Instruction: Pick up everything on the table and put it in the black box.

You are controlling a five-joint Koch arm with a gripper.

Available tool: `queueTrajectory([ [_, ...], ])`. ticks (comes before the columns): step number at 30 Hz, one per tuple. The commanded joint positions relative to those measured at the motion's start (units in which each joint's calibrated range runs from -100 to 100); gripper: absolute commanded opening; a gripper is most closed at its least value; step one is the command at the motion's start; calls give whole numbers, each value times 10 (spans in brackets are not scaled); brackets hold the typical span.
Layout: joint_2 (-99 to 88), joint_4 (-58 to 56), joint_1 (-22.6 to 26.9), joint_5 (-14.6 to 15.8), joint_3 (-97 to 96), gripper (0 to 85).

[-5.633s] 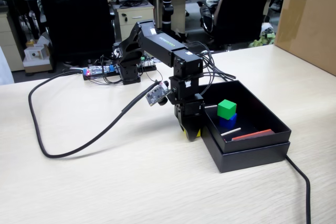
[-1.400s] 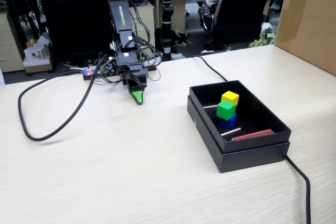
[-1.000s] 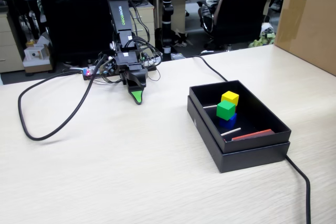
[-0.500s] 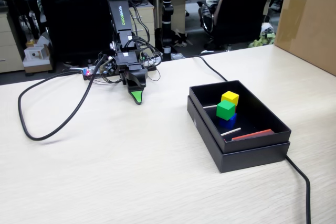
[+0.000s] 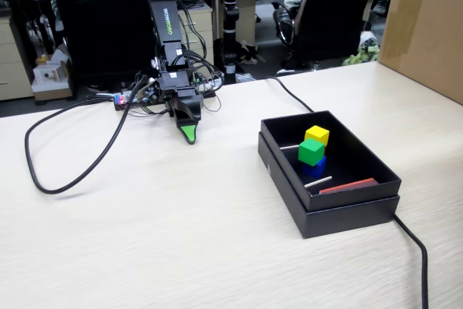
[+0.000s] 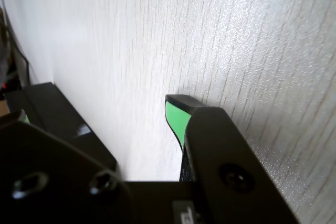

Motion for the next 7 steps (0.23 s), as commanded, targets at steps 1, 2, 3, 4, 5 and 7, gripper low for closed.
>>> queueTrajectory([
  [1,5,-27,0,-3,-9,501],
  [2,5,-26,0,-3,-9,501],
  [3,4,-27,0,-3,-9,501],
  [4,5,-27,0,-3,-9,501],
  [5,5,-26,0,-3,-9,501],
  [7,4,-27,0,-3,-9,501],
])
